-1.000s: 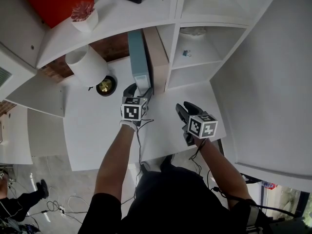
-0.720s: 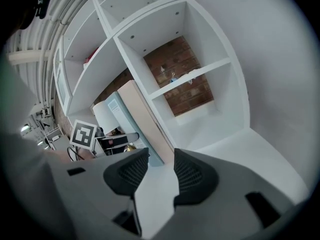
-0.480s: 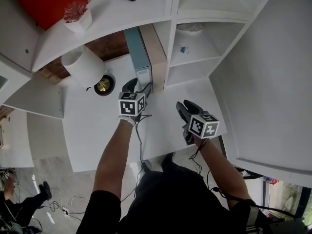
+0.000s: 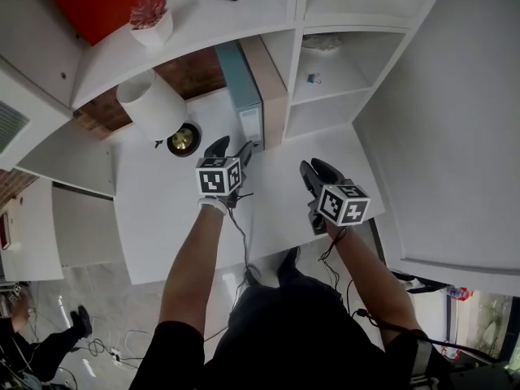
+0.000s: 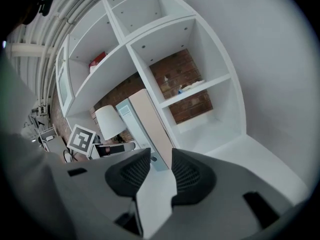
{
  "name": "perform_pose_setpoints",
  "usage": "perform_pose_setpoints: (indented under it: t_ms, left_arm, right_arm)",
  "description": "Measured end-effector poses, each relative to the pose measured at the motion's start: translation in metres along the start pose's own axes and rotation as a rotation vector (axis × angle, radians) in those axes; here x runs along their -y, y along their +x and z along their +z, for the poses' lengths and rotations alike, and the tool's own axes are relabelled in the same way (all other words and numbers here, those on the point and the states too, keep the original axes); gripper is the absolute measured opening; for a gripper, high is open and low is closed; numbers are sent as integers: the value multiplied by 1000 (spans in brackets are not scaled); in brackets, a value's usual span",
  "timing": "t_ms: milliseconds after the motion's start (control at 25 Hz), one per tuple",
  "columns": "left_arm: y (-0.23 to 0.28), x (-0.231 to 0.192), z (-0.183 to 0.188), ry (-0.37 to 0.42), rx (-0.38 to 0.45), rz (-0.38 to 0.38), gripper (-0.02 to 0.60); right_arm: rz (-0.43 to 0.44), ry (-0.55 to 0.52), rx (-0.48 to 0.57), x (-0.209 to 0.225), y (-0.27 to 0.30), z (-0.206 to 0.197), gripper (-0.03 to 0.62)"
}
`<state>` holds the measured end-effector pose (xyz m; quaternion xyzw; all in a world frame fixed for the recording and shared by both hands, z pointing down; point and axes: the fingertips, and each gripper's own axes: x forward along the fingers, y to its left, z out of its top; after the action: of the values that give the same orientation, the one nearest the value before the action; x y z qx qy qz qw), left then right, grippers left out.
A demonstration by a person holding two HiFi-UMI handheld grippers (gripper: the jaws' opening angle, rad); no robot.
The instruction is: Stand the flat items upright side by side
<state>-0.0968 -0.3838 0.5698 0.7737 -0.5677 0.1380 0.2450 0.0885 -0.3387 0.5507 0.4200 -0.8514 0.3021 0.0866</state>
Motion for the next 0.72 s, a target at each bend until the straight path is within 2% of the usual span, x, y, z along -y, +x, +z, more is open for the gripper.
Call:
perform_pose_setpoints:
  t_ms: [120,280,520,720]
  left_arm:
    - [-25,-3,0,11,20,15,279]
    - [-64,-2,10,66,73,33,278]
    - [-139,13,54,105,239,41,253]
    - [-205,31,90,141,358,63,195]
  right_arm:
    - [-10,-65,36,-18,-2,11,120]
    - [-36,-163,113,-46,-8,34,73]
    - [-47,-311,238,-103,-27,69,25]
    - [-18,-386,343,-164,-51,96,12]
